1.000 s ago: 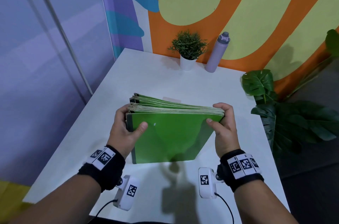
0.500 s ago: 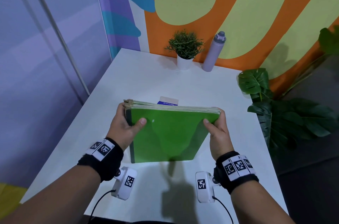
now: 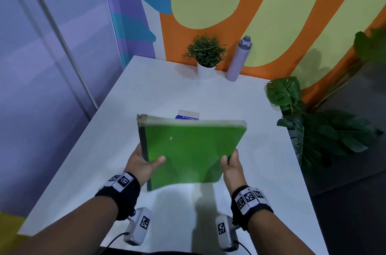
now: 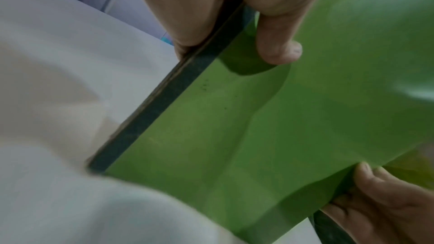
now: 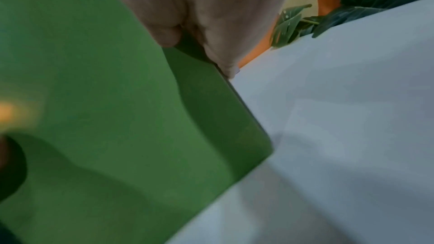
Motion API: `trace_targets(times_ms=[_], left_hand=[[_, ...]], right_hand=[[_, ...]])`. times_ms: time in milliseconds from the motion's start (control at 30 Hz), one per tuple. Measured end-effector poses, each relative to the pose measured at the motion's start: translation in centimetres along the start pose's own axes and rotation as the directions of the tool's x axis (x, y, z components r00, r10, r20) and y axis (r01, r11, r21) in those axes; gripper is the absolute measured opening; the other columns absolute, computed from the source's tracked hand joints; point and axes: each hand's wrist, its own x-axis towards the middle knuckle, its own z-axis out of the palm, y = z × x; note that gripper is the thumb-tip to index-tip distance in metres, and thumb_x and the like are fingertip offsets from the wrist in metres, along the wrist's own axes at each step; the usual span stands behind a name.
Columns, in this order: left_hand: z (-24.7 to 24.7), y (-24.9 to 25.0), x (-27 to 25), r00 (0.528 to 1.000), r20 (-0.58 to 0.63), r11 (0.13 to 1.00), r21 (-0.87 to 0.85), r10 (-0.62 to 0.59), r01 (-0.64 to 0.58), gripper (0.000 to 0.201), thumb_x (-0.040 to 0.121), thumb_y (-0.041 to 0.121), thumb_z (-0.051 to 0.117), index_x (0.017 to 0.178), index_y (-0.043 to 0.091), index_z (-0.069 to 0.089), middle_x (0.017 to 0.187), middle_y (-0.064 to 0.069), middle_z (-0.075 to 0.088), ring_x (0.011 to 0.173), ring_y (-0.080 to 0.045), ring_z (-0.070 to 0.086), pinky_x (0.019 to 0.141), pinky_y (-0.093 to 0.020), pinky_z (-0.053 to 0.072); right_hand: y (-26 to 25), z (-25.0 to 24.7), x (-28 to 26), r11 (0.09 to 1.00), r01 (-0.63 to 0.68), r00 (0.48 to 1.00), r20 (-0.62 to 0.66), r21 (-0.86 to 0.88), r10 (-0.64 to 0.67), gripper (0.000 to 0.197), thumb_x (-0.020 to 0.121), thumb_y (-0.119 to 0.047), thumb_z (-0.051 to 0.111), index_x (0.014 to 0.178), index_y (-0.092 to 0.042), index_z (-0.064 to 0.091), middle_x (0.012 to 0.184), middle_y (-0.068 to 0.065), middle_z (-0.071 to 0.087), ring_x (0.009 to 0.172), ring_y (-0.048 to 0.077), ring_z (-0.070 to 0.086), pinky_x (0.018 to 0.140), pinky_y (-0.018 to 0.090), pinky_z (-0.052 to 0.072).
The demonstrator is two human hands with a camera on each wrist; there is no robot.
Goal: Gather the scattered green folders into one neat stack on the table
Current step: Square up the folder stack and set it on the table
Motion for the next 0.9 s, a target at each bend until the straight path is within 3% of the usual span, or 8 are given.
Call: trace_targets(times_ms=[133, 300, 400, 533, 667, 733, 800, 900], left_hand=[[0.0, 3.0, 0.7, 0.992, -0.024, 0.991, -0.051, 0.125, -0.126, 0.046, 0.076, 0.012, 0.076, 0.107, 0.036, 0.054, 0.111, 0.006, 0.067, 0.106, -0.019, 0.064, 0.097, -0.041, 0.048], [-1.5, 8.7, 2.2, 0.978, -0.063, 0.949, -0.234, 0.201, -0.21, 0.04, 0.069, 0.018, 0.081, 0.099, 0.029, 0.058, 0.106, -0.003, 0.071, 0.096, -0.024, 0.069, 0.086, -0.042, 0.054], [-2.3, 10.6, 2.7, 0.974, -0.088, 0.925, -0.307, 0.209, -0.226, 0.037, 0.065, 0.022, 0.078, 0.097, 0.026, 0.059, 0.102, -0.005, 0.071, 0.093, -0.024, 0.068, 0.083, -0.04, 0.053], [-2.4, 9.8, 3.1, 0.983, -0.123, 0.928, -0.331, 0.137, -0.17, 0.025, 0.077, 0.015, 0.07, 0.097, 0.022, 0.058, 0.1, -0.007, 0.069, 0.092, -0.027, 0.065, 0.092, -0.051, 0.05], [-1.7, 7.9, 2.5, 0.998, -0.038, 0.92, -0.389, 0.04, -0.052, 0.067, 0.067, 0.026, 0.072, 0.126, 0.01, 0.046, 0.115, -0.009, 0.066, 0.107, -0.031, 0.063, 0.095, -0.05, 0.049], [-1.2, 6.6, 1.9, 1.0, 0.026, 0.921, -0.39, -0.01, 0.019, 0.079, 0.06, 0.028, 0.08, 0.128, 0.012, 0.044, 0.116, -0.008, 0.067, 0.107, -0.03, 0.064, 0.093, -0.048, 0.05], [-0.4, 5.5, 1.3, 0.996, 0.073, 0.93, -0.361, -0.049, 0.073, 0.069, 0.067, 0.023, 0.08, 0.126, 0.015, 0.046, 0.118, -0.007, 0.066, 0.109, -0.028, 0.064, 0.098, -0.051, 0.047], [0.0, 5.4, 1.6, 0.999, 0.004, 0.946, -0.321, -0.046, 0.045, 0.043, 0.081, 0.004, 0.068, 0.116, 0.016, 0.048, 0.115, -0.009, 0.065, 0.109, -0.03, 0.062, 0.096, -0.048, 0.048]], right_hand=[[-2.8, -0.6, 1.7, 0.998, 0.058, 0.994, -0.089, 0.003, -0.057, 0.022, 0.09, -0.022, 0.04, 0.109, -0.01, 0.042, 0.101, 0.014, 0.059, 0.098, 0.034, 0.056, 0.087, 0.043, 0.046], [-8.6, -2.1, 2.6, 0.925, 0.226, 0.974, -0.054, 0.307, -0.22, 0.018, 0.096, -0.012, 0.045, 0.113, -0.007, 0.049, 0.105, 0.005, 0.064, 0.095, 0.016, 0.06, 0.082, 0.029, 0.049], [-8.5, -2.4, 2.5, 0.911, 0.153, 0.98, 0.059, 0.383, -0.189, 0.027, 0.092, -0.019, 0.049, 0.116, -0.007, 0.053, 0.116, 0.016, 0.064, 0.105, 0.028, 0.061, 0.089, 0.042, 0.05], [-6.4, -1.9, 1.7, 0.944, 0.064, 0.991, 0.091, 0.323, -0.098, 0.02, 0.096, -0.01, 0.045, 0.109, -0.01, 0.059, 0.114, 0.016, 0.067, 0.107, 0.034, 0.061, 0.092, 0.05, 0.048], [-7.0, -1.9, 2.4, 0.939, 0.048, 0.998, 0.014, 0.342, -0.056, 0.017, 0.095, -0.005, 0.045, 0.096, -0.008, 0.061, 0.096, 0.012, 0.068, 0.086, 0.022, 0.064, 0.074, 0.038, 0.052], [-7.3, -2.2, 3.2, 0.939, 0.047, 0.999, 0.002, 0.341, -0.05, 0.014, 0.094, -0.01, 0.049, 0.088, -0.009, 0.061, 0.086, 0.008, 0.065, 0.078, 0.017, 0.06, 0.071, 0.034, 0.048], [-7.6, -2.4, 4.1, 0.937, 0.041, 0.999, -0.009, 0.346, -0.041, 0.015, 0.089, -0.021, 0.053, 0.087, -0.009, 0.061, 0.087, 0.011, 0.062, 0.081, 0.02, 0.057, 0.079, 0.04, 0.045], [-7.6, -2.5, 4.7, 0.937, 0.024, 1.0, 0.009, 0.347, -0.029, 0.018, 0.089, -0.024, 0.054, 0.092, -0.009, 0.063, 0.091, 0.008, 0.066, 0.084, 0.018, 0.059, 0.082, 0.04, 0.045]])
